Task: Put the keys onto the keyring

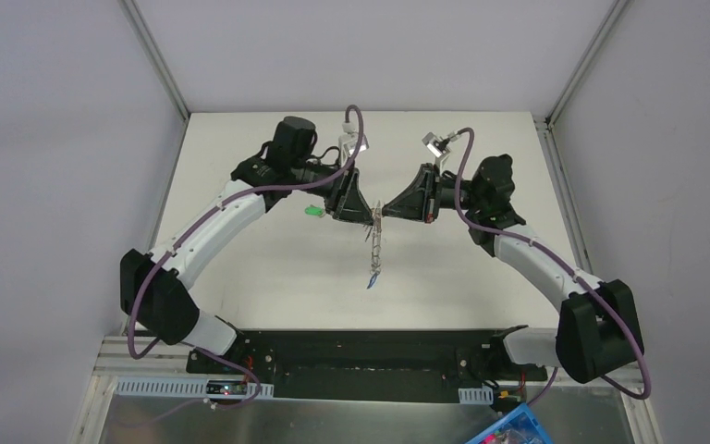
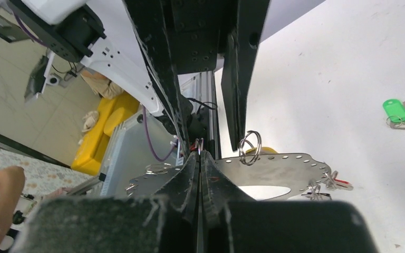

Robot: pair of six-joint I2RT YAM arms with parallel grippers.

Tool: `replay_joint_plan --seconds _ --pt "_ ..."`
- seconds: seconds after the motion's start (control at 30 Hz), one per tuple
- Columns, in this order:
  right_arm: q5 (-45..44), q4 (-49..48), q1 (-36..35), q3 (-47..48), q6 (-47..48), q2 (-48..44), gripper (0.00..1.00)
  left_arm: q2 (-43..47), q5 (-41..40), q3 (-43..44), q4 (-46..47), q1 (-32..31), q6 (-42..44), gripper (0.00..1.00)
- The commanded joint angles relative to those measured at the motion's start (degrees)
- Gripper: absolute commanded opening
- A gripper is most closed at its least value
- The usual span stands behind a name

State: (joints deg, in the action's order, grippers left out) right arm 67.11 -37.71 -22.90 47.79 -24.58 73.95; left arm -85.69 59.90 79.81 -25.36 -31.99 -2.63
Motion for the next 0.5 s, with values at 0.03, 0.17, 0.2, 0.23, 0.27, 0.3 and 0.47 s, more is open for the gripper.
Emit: replay_joint_plan --seconds 0.03,0.17,0.2,0.23,0.27,0.3,0.47 --pt "-1.91 -17.23 0.96 -1.69 -12.49 1.07 0.0 5.58 3.78 -5.75 22.89 1.74 -11.72 0.43" --pt "-2.54 -21.55 1.01 -2.73 -15.92 1.61 0.0 6.94 2.34 -8.35 27.5 1.75 -11.97 0.43" --pt "-2.7 -22.89 1.13 -2.91 -16.8 1.7 0.0 7.09 1.77 -8.92 28.76 1.75 -12.2 0.43" --pt "-2.77 -23.54 1.16 -3.04 -17.28 1.87 0.0 7.13 1.49 -9.24 29.87 1.75 -12.68 0.43" --pt "-2.84 -23.83 1.14 -3.04 -17.53 1.96 0.0 7.01 1.31 -9.32 30.49 1.75 -13.07 0.43" --pt "-2.78 -23.99 1.17 -3.05 -17.81 1.98 0.0 6.7 1.21 -9.21 30.69 1.75 -13.29 0.43" --pt "-3.17 -24.72 1.3 -3.38 -18.24 2.16 0.0 5.7 1.23 -9.42 33.2 1.75 -15.35 0.39"
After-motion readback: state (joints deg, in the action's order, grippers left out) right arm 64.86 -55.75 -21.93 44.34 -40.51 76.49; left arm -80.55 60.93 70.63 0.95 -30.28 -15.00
